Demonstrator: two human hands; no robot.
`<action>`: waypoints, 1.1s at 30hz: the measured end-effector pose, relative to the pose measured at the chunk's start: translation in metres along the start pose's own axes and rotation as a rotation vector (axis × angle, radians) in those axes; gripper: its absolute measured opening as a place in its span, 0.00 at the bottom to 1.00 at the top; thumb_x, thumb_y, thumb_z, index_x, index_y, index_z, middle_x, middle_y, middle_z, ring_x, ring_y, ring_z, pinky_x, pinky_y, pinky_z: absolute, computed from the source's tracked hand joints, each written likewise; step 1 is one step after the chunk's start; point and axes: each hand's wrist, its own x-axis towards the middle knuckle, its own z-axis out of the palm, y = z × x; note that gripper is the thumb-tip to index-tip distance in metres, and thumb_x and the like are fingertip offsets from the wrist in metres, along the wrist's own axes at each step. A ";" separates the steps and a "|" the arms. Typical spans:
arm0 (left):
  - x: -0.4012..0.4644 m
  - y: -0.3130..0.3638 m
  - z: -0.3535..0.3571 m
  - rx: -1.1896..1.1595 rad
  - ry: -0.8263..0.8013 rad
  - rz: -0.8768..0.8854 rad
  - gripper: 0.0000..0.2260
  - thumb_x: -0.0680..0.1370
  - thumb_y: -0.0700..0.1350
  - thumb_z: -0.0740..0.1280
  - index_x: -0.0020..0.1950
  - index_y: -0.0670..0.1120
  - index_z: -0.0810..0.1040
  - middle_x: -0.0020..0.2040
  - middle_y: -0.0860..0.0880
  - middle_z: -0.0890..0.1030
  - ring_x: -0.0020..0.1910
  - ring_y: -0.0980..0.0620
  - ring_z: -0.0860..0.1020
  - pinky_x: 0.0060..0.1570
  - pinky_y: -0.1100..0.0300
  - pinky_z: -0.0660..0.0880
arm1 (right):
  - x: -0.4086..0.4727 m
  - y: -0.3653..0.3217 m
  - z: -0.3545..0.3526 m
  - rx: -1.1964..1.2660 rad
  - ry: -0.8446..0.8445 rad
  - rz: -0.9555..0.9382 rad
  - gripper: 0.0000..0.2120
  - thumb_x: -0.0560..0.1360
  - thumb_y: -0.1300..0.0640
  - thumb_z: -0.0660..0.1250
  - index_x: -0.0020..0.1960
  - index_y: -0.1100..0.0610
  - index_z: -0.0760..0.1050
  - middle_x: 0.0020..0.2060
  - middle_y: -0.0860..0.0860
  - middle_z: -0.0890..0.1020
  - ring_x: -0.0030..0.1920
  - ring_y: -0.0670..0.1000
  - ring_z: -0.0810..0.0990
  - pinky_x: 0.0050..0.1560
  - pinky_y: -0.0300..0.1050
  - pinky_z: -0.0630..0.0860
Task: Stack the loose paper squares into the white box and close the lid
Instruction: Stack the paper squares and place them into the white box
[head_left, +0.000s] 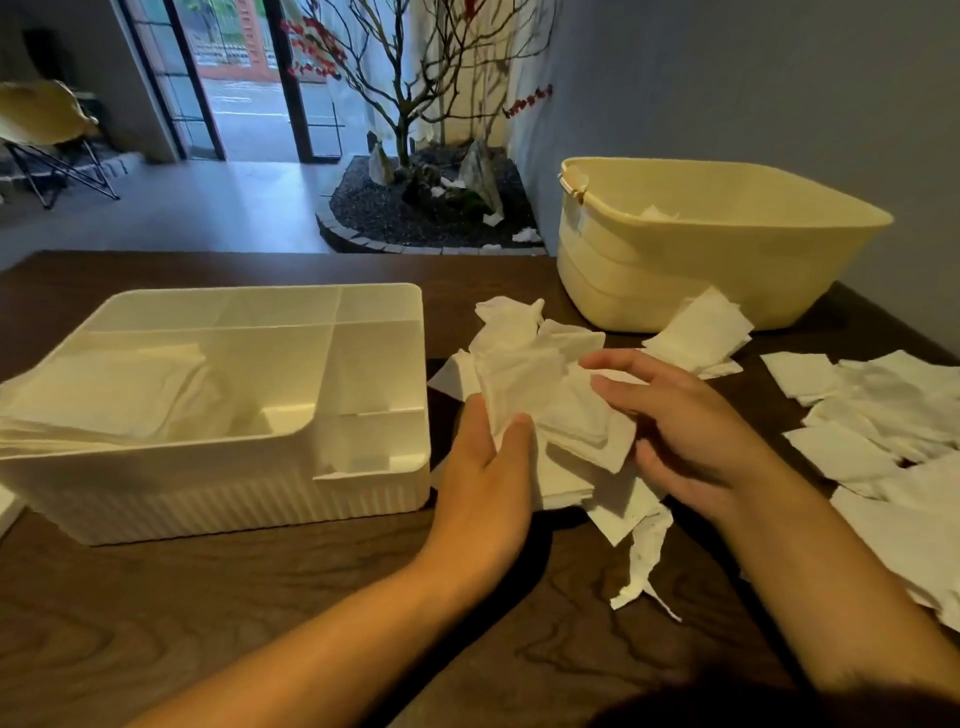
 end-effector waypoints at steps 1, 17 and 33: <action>0.000 -0.001 -0.001 -0.021 0.007 -0.005 0.13 0.86 0.49 0.58 0.64 0.67 0.70 0.62 0.61 0.79 0.64 0.60 0.76 0.68 0.51 0.73 | 0.000 0.000 0.002 -0.008 0.012 0.001 0.09 0.79 0.63 0.66 0.55 0.54 0.82 0.47 0.54 0.87 0.46 0.49 0.86 0.41 0.42 0.81; -0.005 0.000 -0.003 -0.073 -0.135 0.050 0.20 0.76 0.52 0.69 0.66 0.64 0.68 0.61 0.64 0.78 0.63 0.63 0.77 0.65 0.55 0.75 | -0.003 0.001 0.008 0.152 0.116 0.056 0.05 0.77 0.62 0.69 0.51 0.58 0.82 0.44 0.57 0.86 0.43 0.52 0.85 0.36 0.47 0.82; -0.002 0.004 -0.004 -0.234 -0.004 -0.044 0.11 0.85 0.47 0.58 0.64 0.59 0.74 0.56 0.57 0.85 0.56 0.55 0.83 0.55 0.57 0.81 | -0.009 0.001 0.006 -0.166 -0.143 0.091 0.22 0.73 0.72 0.68 0.62 0.52 0.77 0.45 0.62 0.81 0.39 0.57 0.76 0.32 0.44 0.74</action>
